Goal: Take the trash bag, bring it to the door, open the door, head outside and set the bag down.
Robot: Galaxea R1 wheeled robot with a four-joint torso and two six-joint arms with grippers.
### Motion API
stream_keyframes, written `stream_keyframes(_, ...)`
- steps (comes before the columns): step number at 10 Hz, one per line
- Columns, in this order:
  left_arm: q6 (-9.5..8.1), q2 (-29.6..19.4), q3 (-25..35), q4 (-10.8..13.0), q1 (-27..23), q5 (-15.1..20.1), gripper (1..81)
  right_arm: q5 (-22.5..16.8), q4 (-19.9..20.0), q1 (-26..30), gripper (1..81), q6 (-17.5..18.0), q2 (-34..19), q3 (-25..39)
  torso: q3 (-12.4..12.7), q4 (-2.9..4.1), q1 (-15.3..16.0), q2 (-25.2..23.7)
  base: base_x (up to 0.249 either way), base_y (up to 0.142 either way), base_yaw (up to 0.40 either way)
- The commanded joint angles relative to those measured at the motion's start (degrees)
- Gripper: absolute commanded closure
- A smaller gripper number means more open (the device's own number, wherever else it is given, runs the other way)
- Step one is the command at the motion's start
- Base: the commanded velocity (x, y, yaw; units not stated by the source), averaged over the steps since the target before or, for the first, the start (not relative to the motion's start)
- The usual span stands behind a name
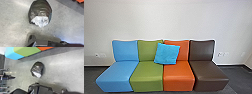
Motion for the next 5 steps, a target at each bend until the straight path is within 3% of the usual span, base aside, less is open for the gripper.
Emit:
stream_keyframes(1,0.14,-1.8,-0.1,-1.1,-6.4,3.6,1.0,-2.9,1.6,5.3,1.0,0.1,-3.1,0.9,-5.3,0.0,3.7,-5.7,0.0,0.0,0.0)
stream_keyframes(4,0.05,-0.5,-1.4,-1.2,-8.2,3.6,1.0,-2.9,1.5,5.0,1.0,0.1,-3.2,1.1,-10.5,0.0,7.2,-11.3,0.0,0.0,0.0)
stream_keyframes(5,0.05,0.1,-2.2,-1.2,-8.3,3.7,1.0,-2.9,1.5,4.9,1.0,0.1,-3.2,1.2,-7.1,0.0,8.5,-13.3,0.0,0.0,0.0)
